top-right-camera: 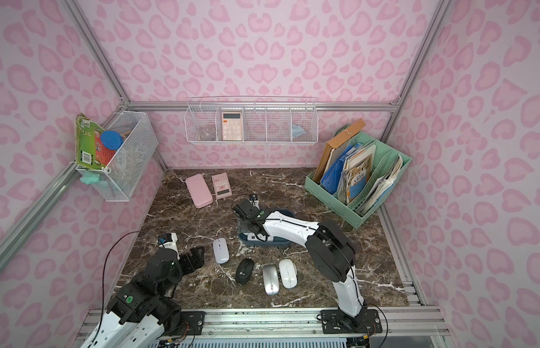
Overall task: Take out the mouse from the storage box
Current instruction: Pick up the mouse from the storage box.
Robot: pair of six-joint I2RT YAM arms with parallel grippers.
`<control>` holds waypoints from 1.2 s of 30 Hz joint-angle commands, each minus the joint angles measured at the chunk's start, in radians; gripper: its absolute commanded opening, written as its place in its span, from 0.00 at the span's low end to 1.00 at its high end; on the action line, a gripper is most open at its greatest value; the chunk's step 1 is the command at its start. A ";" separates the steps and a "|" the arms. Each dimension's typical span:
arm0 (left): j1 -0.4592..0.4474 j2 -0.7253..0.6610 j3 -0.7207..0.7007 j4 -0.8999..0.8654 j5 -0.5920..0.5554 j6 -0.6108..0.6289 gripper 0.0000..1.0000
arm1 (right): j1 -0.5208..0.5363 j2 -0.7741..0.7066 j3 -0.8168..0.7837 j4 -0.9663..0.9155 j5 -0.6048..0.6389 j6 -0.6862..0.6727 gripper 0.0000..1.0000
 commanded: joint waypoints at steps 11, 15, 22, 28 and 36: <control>-0.017 0.050 0.025 -0.037 -0.045 -0.004 0.95 | -0.016 0.091 0.073 -0.041 -0.049 0.008 0.76; -0.017 0.048 0.023 -0.036 -0.045 -0.002 0.95 | -0.027 0.099 0.058 -0.011 -0.085 0.003 0.76; -0.017 0.061 0.022 -0.032 -0.048 0.000 0.95 | -0.050 0.122 0.055 -0.032 -0.069 0.015 0.72; -0.017 0.073 0.020 -0.025 -0.052 0.002 0.95 | -0.073 0.050 -0.054 0.009 -0.047 0.032 0.69; -0.017 0.090 0.019 -0.017 -0.059 0.004 0.95 | -0.063 0.058 -0.035 -0.003 -0.038 0.016 0.77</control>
